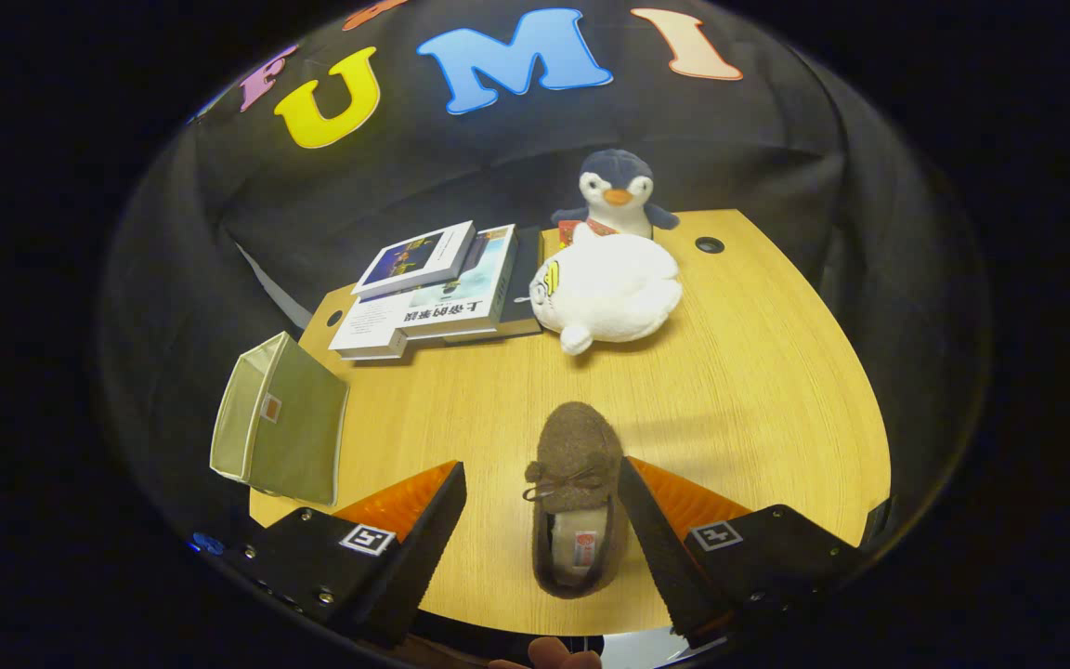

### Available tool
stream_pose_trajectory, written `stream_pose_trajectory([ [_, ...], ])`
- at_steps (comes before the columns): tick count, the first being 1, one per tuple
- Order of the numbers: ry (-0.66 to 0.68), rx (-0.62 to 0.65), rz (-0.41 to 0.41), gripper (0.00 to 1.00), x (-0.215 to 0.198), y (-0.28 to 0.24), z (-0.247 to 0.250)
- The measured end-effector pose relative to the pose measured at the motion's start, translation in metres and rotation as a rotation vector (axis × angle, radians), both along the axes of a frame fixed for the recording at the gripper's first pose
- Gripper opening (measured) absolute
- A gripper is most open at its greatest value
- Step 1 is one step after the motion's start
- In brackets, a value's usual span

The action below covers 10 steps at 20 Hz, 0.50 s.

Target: Open the storage box then place both shoes into the box .Put the left shoe in first, then the right shoe, with the right side of both shoes facing outward in a uniform manner.

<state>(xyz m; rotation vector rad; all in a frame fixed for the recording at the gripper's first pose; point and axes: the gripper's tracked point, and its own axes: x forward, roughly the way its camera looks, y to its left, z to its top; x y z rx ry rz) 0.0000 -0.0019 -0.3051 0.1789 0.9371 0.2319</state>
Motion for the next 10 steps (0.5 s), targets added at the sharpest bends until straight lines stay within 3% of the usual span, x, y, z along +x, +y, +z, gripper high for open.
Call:
stream_pose_trajectory([
  [10, 0.168, -0.059, 0.005, 0.99, -0.035, -0.048, -0.059],
])
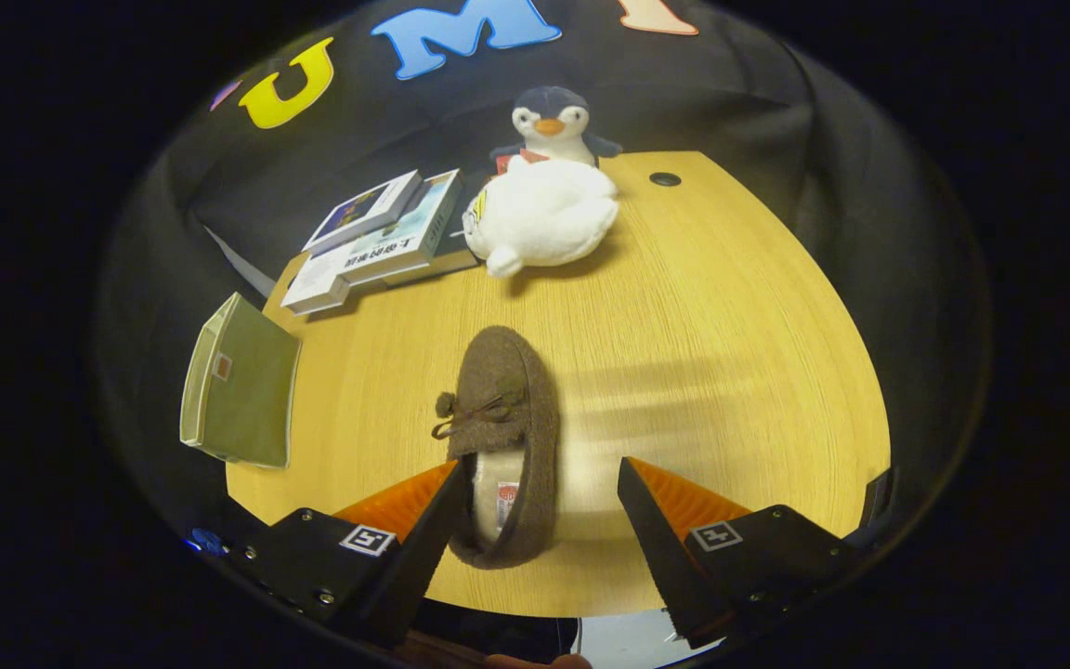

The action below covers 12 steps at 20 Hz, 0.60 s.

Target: Open the storage box then place both shoes into the box .Put the left shoe in first, then the right shoe, with the right side of both shoes facing outward in a uniform manner.

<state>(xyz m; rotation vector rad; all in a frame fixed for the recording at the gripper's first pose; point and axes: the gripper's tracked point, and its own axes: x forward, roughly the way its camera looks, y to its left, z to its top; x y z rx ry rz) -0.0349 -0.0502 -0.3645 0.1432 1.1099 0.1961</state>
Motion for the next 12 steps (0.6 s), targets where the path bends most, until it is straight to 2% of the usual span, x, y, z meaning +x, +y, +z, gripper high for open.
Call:
stream_pose_trajectory([
  [6, 0.105, -0.059, 0.049, 0.99, 0.008, 0.005, -0.047],
  [8, 0.116, -0.075, 0.059, 0.89, 0.019, 0.006, -0.06],
  [10, 0.12, -0.08, 0.063, 0.88, 0.03, 0.008, -0.069],
  [11, 0.131, -0.064, 0.071, 0.83, 0.031, 0.013, -0.073],
  [12, 0.127, -0.028, 0.077, 0.82, 0.036, 0.021, -0.072],
])
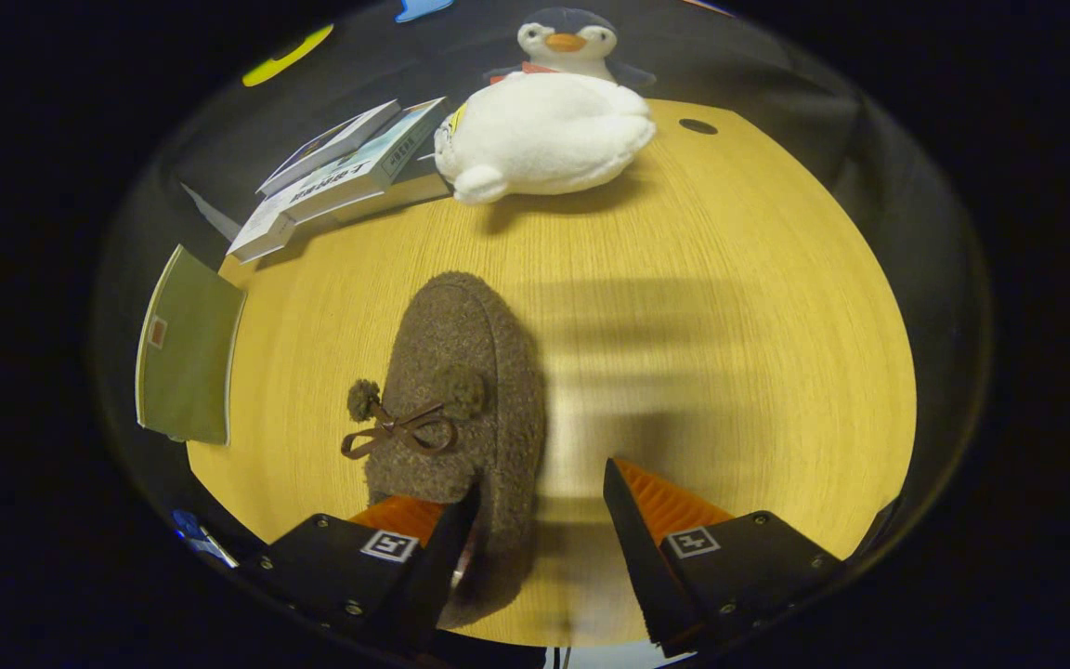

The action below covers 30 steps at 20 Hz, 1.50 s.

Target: Open the storage box then place both shoes into the box .Put the left shoe in first, then the right shoe, with the right side of both shoes facing outward in a uniform manner.

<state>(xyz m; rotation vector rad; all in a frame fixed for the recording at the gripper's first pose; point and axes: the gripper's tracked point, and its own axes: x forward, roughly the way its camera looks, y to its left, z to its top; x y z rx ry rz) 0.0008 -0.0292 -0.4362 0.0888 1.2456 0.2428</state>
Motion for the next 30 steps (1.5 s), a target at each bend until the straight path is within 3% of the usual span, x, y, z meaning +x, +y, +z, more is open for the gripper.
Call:
stream_pose_trajectory([
  [3, -0.02, -0.008, -0.02, 0.13, 0.006, 0.003, 0.0],
  [4, -0.01, -0.006, -0.041, 0.04, 0.002, 0.004, 0.002],
  [6, -0.011, 0.037, -0.076, 0.0, -0.001, 0.009, 0.01],
  [20, -0.094, 0.065, -0.125, 0.0, -0.001, 0.052, 0.12],
  [30, -0.174, 0.099, 0.028, 0.0, 0.016, 0.144, 0.189],
])
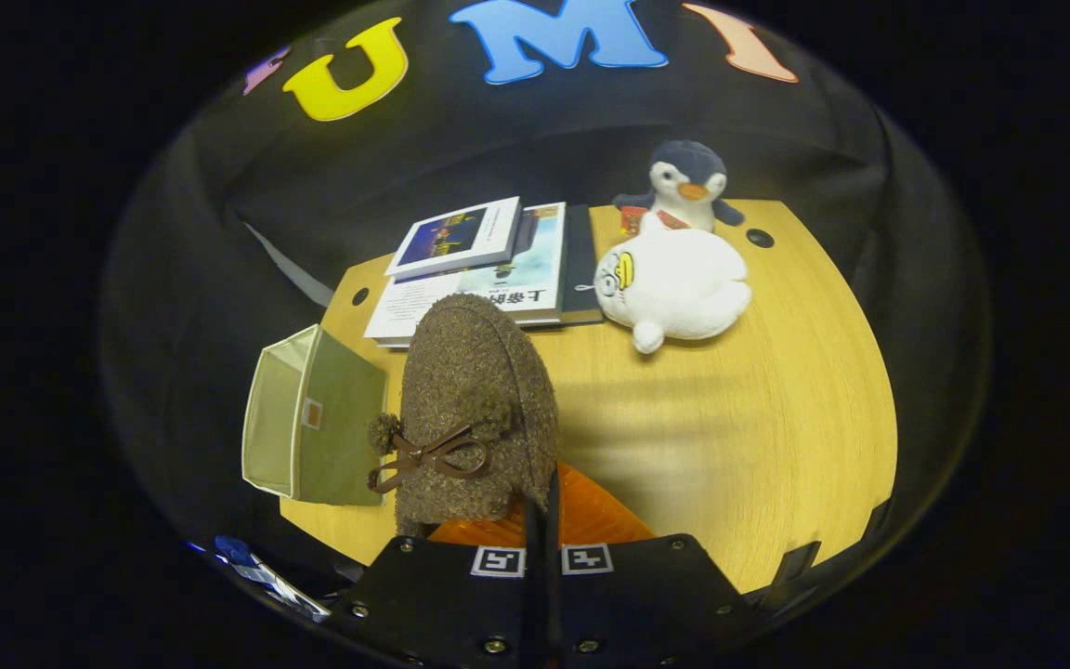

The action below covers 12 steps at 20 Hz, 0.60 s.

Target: Open the storage box then place both shoes into the box .Put the left shoe in first, then the right shoe, with the right side of both shoes facing outward in a uniform manner.

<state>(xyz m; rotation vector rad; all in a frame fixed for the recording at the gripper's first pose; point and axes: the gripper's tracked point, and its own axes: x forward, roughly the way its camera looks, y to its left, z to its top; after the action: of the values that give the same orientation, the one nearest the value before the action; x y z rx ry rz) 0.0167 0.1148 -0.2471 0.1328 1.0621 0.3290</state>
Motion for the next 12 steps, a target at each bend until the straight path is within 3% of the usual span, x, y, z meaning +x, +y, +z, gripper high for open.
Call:
stream_pose_trajectory([
  [12, -0.038, 0.049, 0.237, 0.0, 0.021, 0.154, 0.026],
])
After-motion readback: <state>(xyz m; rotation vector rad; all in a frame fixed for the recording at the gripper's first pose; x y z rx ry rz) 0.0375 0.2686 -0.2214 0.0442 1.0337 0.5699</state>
